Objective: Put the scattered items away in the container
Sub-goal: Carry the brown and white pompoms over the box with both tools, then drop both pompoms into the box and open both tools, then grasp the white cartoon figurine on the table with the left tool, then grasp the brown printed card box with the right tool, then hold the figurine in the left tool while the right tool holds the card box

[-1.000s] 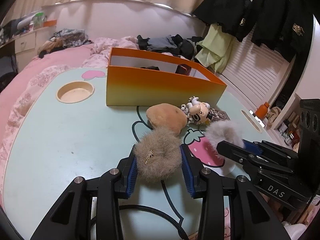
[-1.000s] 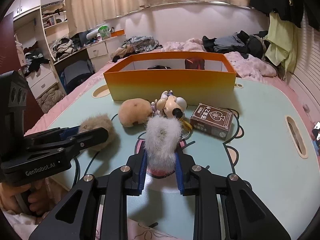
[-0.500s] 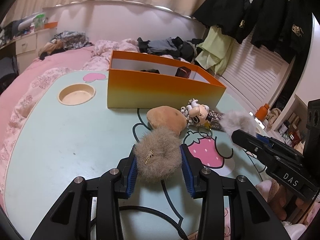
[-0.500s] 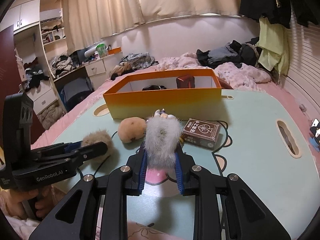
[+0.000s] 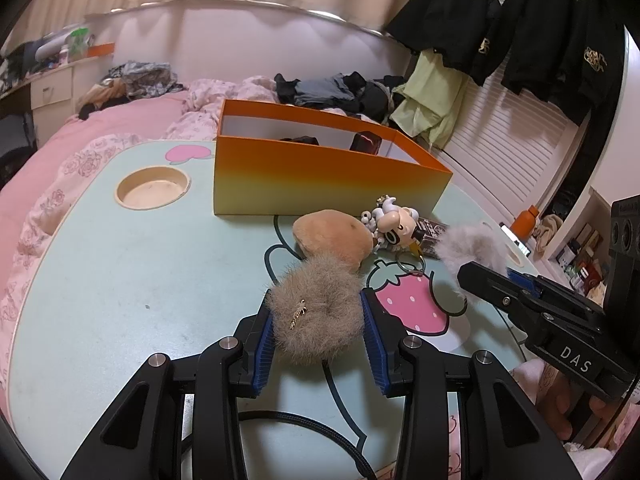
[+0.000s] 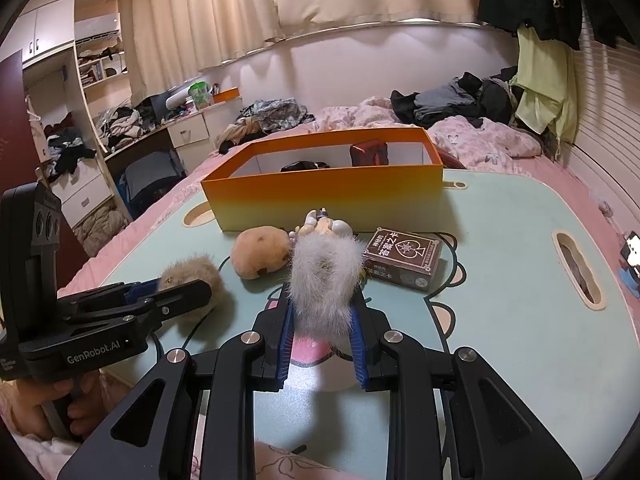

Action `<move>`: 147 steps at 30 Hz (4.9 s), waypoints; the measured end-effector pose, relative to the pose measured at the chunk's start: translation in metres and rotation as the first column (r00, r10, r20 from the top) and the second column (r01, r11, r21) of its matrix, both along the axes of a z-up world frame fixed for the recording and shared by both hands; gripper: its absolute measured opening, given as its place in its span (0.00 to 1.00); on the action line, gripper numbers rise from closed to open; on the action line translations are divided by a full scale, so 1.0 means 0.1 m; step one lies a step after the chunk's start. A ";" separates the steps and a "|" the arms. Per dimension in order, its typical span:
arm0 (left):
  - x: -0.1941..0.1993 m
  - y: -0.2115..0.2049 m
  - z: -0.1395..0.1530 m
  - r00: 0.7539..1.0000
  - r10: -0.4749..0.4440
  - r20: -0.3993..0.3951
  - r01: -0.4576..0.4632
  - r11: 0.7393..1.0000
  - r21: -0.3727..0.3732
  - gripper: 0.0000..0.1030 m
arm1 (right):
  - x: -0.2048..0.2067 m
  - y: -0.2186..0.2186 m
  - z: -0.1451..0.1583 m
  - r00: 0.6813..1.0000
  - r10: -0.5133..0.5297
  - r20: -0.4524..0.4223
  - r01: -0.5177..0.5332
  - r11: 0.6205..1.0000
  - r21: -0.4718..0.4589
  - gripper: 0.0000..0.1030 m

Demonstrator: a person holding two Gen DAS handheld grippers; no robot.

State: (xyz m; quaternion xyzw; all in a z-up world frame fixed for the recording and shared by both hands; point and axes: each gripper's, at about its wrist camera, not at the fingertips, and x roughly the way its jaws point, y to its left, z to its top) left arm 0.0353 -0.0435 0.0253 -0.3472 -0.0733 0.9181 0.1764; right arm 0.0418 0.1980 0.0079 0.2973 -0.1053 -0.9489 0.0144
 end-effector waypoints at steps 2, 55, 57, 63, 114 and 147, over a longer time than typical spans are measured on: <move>0.00 0.00 0.00 1.000 -0.001 0.000 0.001 1.000 0.000 0.37 | 0.00 0.01 0.00 1.000 0.000 0.001 0.000 1.000 -0.004 0.25; -0.89 0.50 0.71 0.985 -0.157 -0.077 0.158 0.987 0.010 0.72 | -0.80 0.83 0.69 0.986 -0.164 -0.022 0.159 0.975 -0.155 0.70; -0.77 0.69 0.64 0.976 -0.198 -0.090 0.194 0.979 -0.056 0.61 | -0.62 0.80 0.63 0.979 -0.200 -0.032 0.196 0.976 -0.098 0.70; -0.65 1.12 0.34 0.964 -0.256 -0.072 0.231 0.940 -0.250 0.55 | -0.28 0.91 0.31 0.977 -0.213 0.019 0.214 0.970 -0.115 0.70; 0.14 0.24 0.21 0.988 -0.143 -0.053 0.143 0.990 0.000 0.46 | -0.71 0.51 -0.05 0.928 -0.288 0.235 0.305 0.951 -0.040 0.80; 0.08 0.27 0.01 0.994 -0.107 0.008 0.107 0.992 -0.070 0.46 | -0.05 0.02 -0.12 0.965 -0.150 0.214 0.147 0.989 0.033 0.60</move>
